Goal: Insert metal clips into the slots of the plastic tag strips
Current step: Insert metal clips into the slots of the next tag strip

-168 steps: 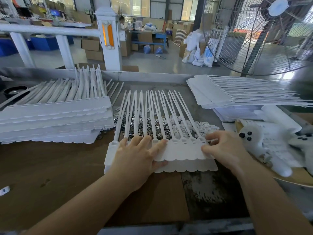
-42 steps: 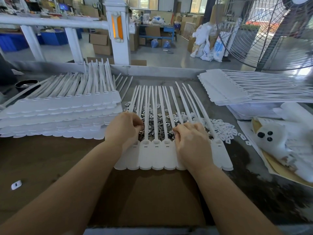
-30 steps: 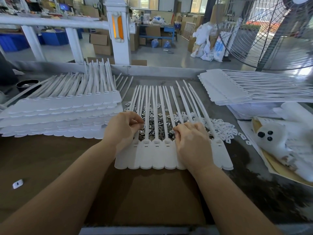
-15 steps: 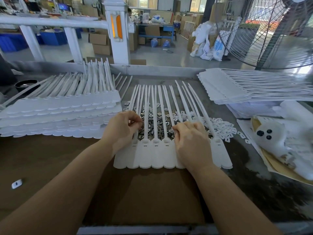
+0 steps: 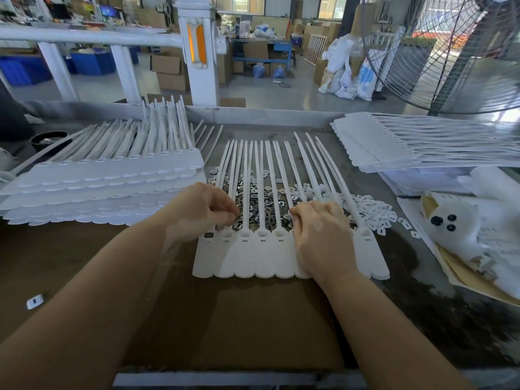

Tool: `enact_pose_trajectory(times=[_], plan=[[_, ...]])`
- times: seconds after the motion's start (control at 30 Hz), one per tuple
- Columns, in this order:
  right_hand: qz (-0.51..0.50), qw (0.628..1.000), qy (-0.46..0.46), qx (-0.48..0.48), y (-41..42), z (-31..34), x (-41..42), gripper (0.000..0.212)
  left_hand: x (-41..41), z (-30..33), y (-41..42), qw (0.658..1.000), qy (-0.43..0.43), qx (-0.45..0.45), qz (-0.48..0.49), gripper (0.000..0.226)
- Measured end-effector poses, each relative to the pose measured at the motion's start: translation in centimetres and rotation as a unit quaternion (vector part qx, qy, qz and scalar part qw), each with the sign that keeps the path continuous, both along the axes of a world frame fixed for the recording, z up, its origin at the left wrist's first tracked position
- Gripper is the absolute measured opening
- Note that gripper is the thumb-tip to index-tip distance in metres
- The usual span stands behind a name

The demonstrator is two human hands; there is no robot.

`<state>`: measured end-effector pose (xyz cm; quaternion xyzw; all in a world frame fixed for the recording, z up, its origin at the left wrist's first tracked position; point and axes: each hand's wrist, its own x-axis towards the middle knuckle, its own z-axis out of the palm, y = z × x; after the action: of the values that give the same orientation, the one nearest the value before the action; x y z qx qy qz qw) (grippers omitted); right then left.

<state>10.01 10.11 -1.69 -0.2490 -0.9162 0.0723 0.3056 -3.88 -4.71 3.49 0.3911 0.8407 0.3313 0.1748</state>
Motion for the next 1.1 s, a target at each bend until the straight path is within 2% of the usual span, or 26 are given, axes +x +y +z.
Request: enact_pose_trajectory(times=[0.3,0.6,1.1], plan=[[0.003,1.000,-0.008,0.001,0.05,0.07,0.00,0.015,-0.40,0.76,-0.36,0.993,0.040,-0.098,-0.046,0.011],[0.005,1.000,0.005,-0.005,0.04,0.00,0.01,0.015,-0.55,1.09,0.20,0.985,0.063,-0.151,-0.059,0.009],[0.006,1.000,0.014,-0.006,0.01,-0.11,0.04,0.012,-0.04,0.57,0.49,0.997,0.049,-0.039,0.049,0.009]])
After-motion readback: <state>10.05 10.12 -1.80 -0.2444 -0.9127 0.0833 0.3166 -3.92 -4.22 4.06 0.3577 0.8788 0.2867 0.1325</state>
